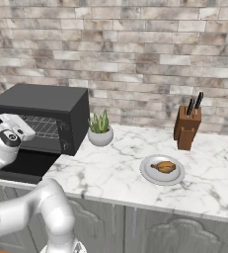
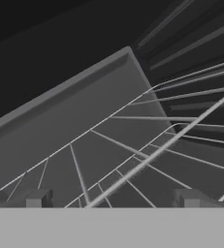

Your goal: Open the toaster oven door. Place the baguette on the bottom rack in the toaster oven and place the chicken drumstick on the top rack.

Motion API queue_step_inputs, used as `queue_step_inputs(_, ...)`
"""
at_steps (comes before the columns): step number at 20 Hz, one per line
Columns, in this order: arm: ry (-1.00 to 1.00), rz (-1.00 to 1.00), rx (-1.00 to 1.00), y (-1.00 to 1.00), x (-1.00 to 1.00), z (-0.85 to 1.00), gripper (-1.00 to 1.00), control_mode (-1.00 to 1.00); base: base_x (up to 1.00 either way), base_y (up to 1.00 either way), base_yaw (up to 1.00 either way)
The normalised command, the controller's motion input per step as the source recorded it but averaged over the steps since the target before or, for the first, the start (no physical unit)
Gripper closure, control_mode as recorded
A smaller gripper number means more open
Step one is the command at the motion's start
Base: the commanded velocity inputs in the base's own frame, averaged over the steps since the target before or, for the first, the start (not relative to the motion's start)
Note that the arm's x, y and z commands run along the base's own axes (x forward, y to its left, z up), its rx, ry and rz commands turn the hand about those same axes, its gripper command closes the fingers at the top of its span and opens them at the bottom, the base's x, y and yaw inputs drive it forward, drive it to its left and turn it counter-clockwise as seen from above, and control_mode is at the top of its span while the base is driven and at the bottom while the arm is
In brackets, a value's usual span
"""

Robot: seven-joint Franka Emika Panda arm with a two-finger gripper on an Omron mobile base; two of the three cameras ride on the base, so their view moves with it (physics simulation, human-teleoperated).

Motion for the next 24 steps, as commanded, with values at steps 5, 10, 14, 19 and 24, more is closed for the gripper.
queue_step_inputs(5,0.01,0.0,0.0,0.05,0.11,-0.11,-1.0,-1.0,0.0,0.0,0.0)
queue_step_inputs(10,0.04,0.0,0.0,0.07,0.12,-0.18,-1.0,-1.0,0.0,0.0,0.0)
queue_step_inputs(14,0.05,0.0,0.0,0.07,0.08,-0.19,-1.0,-1.0,0.0,0.0,0.0)
queue_step_inputs(19,0.08,0.0,0.0,0.08,0.05,-0.25,-1.0,-1.0,0.0,0.0,0.0)
queue_step_inputs(24,0.1,0.0,0.0,0.11,0.01,-0.34,-1.0,-1.0,0.0,0.0,0.0)
